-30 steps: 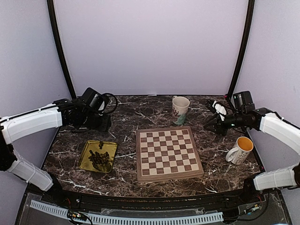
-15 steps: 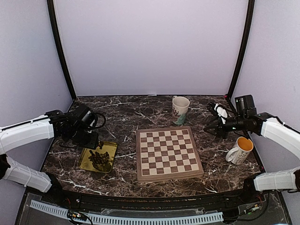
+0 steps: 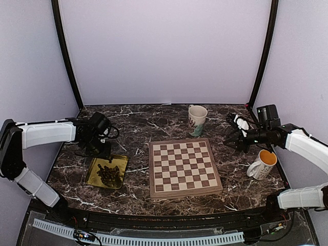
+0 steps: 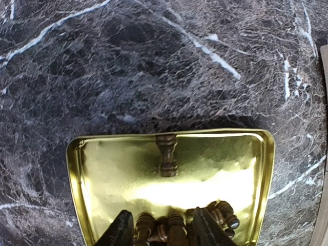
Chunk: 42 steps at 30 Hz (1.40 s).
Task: Set up the chess pieces on the board
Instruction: Pick up the rook from the storage box.
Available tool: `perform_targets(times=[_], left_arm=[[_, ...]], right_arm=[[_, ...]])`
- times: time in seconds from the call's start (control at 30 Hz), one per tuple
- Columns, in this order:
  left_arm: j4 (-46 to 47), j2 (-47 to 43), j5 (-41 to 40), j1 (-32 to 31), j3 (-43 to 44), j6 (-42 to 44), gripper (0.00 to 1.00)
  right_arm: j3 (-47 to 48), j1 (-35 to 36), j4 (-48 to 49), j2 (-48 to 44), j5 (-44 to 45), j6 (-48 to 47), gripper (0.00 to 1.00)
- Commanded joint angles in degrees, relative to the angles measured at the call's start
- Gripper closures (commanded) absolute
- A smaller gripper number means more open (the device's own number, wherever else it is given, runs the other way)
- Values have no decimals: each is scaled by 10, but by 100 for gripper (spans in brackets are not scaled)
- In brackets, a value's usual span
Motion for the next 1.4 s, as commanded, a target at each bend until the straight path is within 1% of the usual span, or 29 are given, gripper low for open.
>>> perform_targets(times=[0.0,0.1,0.43,0.53,0.87,1.0,1.2,1.37], left_arm=[[39,21,21,4,26,34,58],[41,38,17,5,28,40,59],[63,69,-1,7,13,38,66],[64,78,-4,9,13,41,70],[69,112,-7,17,17,43,71],[70,121,0,18,18,44,76],[66,125,7,19,18,46,90],[25,109,21,19,34,54,98]], right_arm=[[-6,-1,12,-10,12,-9,63],[-6,-1,12,-9,13,-11,63],[-9,-1,10,-9,12,-13,63],[-8,-1,9,-8,12,-14,63],[-10,-1,7,-8,15,-18,62],[-11,-1,7,-8,17,-21,62],[-11,-1,7,-4,17,-23,62],[-11,-1,6,-3,17,-23,62]])
